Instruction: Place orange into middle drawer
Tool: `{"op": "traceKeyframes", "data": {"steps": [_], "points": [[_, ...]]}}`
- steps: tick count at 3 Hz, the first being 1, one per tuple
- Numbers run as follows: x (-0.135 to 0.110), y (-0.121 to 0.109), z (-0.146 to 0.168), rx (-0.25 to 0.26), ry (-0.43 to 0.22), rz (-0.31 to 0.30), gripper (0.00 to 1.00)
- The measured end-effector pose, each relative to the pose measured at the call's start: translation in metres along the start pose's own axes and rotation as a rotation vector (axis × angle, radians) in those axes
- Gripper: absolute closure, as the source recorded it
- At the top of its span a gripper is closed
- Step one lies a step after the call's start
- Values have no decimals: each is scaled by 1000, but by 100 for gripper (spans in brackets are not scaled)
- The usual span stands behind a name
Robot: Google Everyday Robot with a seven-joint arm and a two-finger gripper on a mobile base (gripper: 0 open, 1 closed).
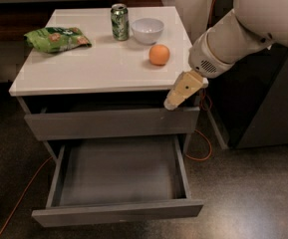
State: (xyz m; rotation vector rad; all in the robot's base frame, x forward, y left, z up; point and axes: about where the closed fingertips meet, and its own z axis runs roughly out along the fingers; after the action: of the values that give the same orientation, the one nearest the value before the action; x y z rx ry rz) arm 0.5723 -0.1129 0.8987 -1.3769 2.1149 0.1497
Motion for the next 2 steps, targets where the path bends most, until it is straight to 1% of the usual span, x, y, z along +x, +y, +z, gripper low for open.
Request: {"op": "traceKeyframes", "data": {"steps": [1,2], "points": [[9,-48,17,2,-37,64,0],[-1,-105,45,-26,-116,106,0]]}}
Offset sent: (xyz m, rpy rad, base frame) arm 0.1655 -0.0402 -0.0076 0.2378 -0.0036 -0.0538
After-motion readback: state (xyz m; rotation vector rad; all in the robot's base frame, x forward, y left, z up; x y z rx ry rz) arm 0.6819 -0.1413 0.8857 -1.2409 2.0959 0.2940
